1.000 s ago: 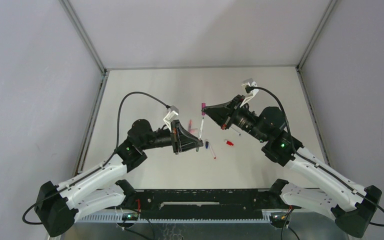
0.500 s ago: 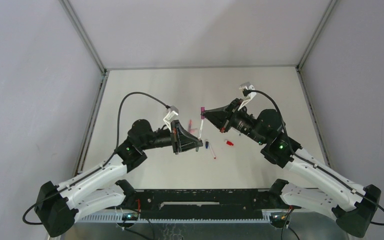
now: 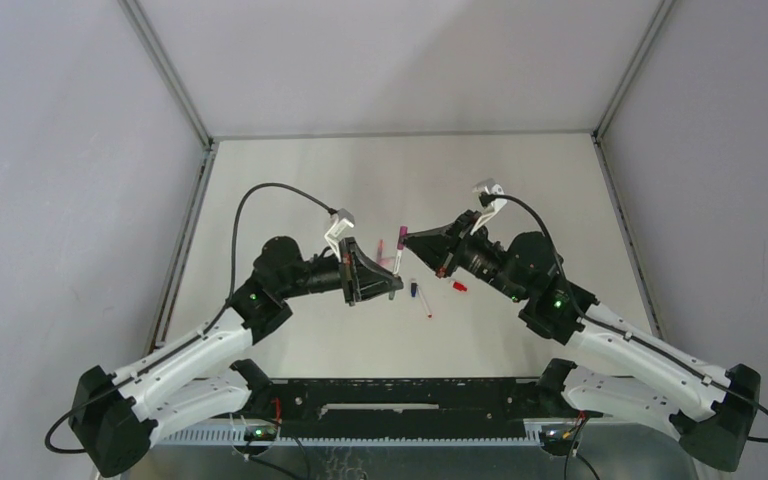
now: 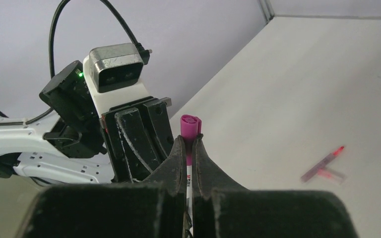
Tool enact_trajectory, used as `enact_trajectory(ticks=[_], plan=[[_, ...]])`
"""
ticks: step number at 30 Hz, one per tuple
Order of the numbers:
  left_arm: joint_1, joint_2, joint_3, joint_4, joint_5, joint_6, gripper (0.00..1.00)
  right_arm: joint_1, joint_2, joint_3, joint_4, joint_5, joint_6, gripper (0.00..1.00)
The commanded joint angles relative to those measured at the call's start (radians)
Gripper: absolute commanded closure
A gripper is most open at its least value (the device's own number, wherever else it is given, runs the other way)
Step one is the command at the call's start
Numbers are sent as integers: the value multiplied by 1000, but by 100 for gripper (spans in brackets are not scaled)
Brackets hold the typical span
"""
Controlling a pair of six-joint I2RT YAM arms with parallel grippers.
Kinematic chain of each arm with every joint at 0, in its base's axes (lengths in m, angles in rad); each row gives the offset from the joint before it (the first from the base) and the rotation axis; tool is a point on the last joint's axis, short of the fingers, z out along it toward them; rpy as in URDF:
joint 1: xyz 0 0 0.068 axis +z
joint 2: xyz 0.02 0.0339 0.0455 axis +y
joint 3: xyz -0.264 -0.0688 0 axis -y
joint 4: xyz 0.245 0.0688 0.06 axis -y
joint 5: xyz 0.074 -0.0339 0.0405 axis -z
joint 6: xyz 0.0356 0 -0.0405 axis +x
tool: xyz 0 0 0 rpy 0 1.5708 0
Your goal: Insert the pens into the pen caps
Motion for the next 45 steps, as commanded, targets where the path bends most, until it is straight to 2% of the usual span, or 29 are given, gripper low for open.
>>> enact_trajectory(ticks=[1, 13, 18, 22, 23, 24, 25, 26, 28, 30, 35, 45], plan=[[17, 26, 117, -14, -26, 38, 100, 63, -17, -20, 7, 62, -22, 100], [23, 71, 286, -195, -44, 155, 100, 148, 6, -77, -21, 142, -27, 100], [23, 77, 290, -237, -34, 187, 100, 145, -1, -71, -15, 170, -54, 100], [8, 81, 241, -265, -30, 208, 100, 92, -3, -19, -11, 148, -86, 98], [4, 81, 230, -272, -34, 211, 100, 77, 0, -3, -9, 140, -94, 89], [0, 81, 218, -275, -38, 212, 100, 60, 3, 12, -5, 130, -106, 75], [-6, 81, 205, -277, -41, 213, 100, 44, 6, 26, -5, 122, -113, 54], [-10, 81, 195, -277, -43, 212, 100, 29, 10, 41, -4, 113, -117, 43], [-18, 82, 177, -276, -50, 211, 100, -3, 16, 69, -2, 99, -124, 26], [-22, 86, 163, -270, -51, 209, 100, -34, 17, 83, 8, 58, -123, 17], [-28, 101, 149, -261, -49, 208, 100, -94, 27, 109, 12, 5, -114, 16], [-30, 114, 149, -234, -50, 200, 100, -74, 84, 115, 0, -53, -102, 27]])
